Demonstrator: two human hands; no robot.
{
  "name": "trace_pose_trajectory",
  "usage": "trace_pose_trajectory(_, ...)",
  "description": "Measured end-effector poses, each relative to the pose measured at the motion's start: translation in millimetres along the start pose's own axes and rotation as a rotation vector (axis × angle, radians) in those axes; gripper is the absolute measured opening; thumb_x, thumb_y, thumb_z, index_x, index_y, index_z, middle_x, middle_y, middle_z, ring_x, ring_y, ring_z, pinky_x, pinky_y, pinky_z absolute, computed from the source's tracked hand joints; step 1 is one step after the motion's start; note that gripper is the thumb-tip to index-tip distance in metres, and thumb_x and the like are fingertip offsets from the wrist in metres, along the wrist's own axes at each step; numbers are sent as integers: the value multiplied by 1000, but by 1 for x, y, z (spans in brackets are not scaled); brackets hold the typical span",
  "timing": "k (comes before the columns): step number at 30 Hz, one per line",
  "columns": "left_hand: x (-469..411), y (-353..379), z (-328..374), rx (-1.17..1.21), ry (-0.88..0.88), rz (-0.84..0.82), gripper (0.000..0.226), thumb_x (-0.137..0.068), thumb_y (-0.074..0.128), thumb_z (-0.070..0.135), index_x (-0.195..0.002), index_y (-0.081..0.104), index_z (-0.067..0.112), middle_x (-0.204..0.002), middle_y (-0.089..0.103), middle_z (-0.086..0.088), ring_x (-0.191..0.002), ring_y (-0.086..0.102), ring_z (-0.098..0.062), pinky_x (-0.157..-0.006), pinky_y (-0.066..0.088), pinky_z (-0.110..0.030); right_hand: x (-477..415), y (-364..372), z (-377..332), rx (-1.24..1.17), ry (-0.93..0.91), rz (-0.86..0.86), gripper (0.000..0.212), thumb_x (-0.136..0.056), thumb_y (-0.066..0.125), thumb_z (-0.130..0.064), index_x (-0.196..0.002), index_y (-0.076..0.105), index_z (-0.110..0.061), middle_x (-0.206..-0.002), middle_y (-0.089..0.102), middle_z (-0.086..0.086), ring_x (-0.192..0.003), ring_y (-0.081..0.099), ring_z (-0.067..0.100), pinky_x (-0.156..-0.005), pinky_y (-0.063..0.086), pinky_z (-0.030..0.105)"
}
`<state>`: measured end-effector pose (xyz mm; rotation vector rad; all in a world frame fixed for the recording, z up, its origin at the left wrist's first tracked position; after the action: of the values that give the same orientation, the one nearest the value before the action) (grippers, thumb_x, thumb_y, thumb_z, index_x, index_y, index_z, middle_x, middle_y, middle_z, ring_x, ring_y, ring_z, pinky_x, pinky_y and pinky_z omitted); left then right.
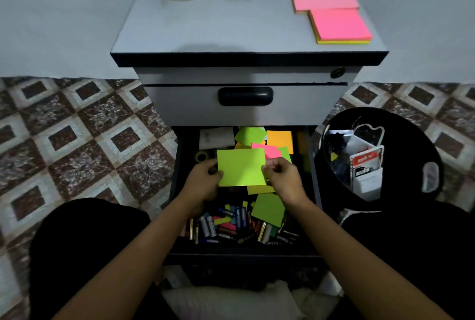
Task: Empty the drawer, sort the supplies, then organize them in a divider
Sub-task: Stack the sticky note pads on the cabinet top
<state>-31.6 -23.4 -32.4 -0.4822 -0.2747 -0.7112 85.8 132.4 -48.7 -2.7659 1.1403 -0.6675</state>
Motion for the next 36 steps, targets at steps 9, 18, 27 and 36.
trace_pose_trajectory(9,34,-28,101,-98,354,83,48,-90,59,7,-133,49,24,-97,60,-6,-87,60,-19,-74,48,-27,37,-45,-102,-27,-294,-79,27,-88,58,1,-96,56,-25,-71,50,0,-65,51,13,-61,49,30)
trace_pose_trajectory(18,37,-30,226,-27,576,80,44,-88,58,-3,-127,52,16,-74,49,-2,-56,50,2,-62,50,-18,46,-114,-214,64,-514,42,25,-88,59,1,-108,61,-14,-66,48,1,-64,49,14,-67,47,29)
trace_pose_trajectory(27,-3,-20,338,-240,677,118,40,-89,57,7,-129,53,8,-47,52,12,-42,50,0,-75,52,-36,0,-161,-299,192,-506,100,33,-86,60,-1,-118,60,-8,-76,60,12,-70,57,25,-66,52,32)
trace_pose_trajectory(36,-64,-1,375,-378,638,147,40,-87,60,9,-127,56,5,-99,65,-21,-92,64,-34,-88,52,-37,-74,-175,-327,369,-429,171,37,-82,61,1,-117,63,-8,-93,58,15,-74,55,26,-56,46,25)
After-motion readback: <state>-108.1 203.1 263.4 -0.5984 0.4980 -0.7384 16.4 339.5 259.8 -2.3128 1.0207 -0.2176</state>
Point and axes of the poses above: each hand's wrist, its own x-axis away from the middle knuckle, its own y-axis out of the palm, z = x × y, the point moved 9 cm from there along -x, towards the middle knuckle
